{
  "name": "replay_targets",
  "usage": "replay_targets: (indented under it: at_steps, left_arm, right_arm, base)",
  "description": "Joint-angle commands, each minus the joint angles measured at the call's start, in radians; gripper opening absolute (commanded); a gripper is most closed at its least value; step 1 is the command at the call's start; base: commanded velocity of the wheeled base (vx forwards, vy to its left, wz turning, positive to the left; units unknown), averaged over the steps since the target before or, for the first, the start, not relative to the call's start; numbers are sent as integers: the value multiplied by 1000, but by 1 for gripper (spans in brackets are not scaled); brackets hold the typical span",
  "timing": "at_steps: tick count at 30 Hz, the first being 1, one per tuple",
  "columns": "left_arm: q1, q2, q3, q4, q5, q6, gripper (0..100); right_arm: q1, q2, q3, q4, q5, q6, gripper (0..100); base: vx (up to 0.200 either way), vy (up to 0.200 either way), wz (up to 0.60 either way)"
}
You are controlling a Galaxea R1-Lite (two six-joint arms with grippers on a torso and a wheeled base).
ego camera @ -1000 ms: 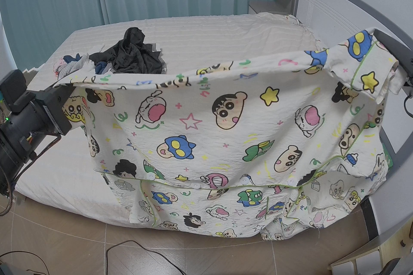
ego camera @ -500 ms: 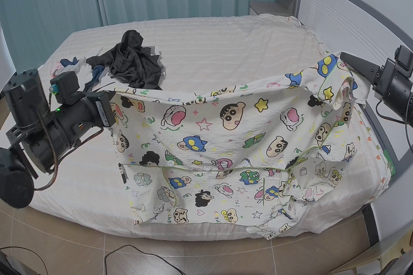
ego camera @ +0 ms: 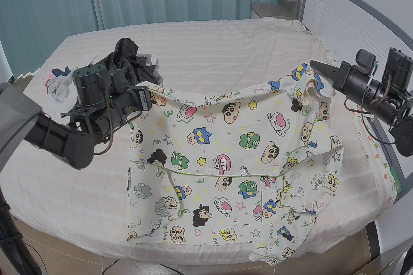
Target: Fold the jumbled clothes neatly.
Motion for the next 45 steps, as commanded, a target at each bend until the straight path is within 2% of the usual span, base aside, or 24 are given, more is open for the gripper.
replay_targets:
  at_steps: [1,6,9,14,25,28,29,30,32,34,35,36,38,45]
  left_arm:
    - [4,302,-243,4,10,-2,0]
    - [-8,449,-378,8,12,0,0]
    - [-13,498,-403,8,13,3,0]
    - [-4,642,-555,19,65,4,0]
    - [-1,851,-957,211,179,3,0]
    - [-1,909,-987,243,197,0,0]
    - [1,920,-987,254,199,0,100]
    - [2,931,-987,265,199,-3,100]
    - [7,957,-987,277,200,-5,100]
    - [10,995,-987,274,214,-6,100]
    - [10,995,-987,274,214,-6,100]
    - [18,1034,-987,274,251,-5,100]
    - [30,1072,-987,283,274,-5,100]
    - [53,1113,-987,312,308,-6,100]
  right_arm:
    - [-22,251,-87,-99,-6,-7,0]
    - [-54,383,-145,-135,-7,-9,0]
    - [-60,434,-168,-136,-7,-12,0]
    - [-60,555,-256,-139,-9,-16,0]
    - [-64,734,-441,-128,-70,-22,0]
    - [-71,782,-488,-105,-68,-24,0]
    - [-69,797,-517,-96,-68,-24,0]
    - [-71,820,-557,-84,-68,-24,100]
    - [-72,875,-647,-64,-78,-21,100]
    - [-74,935,-756,-64,-124,-21,100]
    - [-74,935,-756,-64,-124,-21,100]
    - [-77,987,-863,-59,-199,-21,100]
    - [-83,1029,-945,-59,-271,-21,100]
    - [-91,1027,-923,-59,-386,1,100]
  base:
    - [200,0,0]
    - [200,0,0]
    - [0,0,0]
    - [0,0,0]
    - [0,0,0]
    - [0,0,0]
    - [0,0,0]
    - [0,0,0]
    - [0,0,0]
    - [0,0,0]
    - [0,0,0]
    - [0,0,0]
    - [0,0,0]
    - [0,0,0]
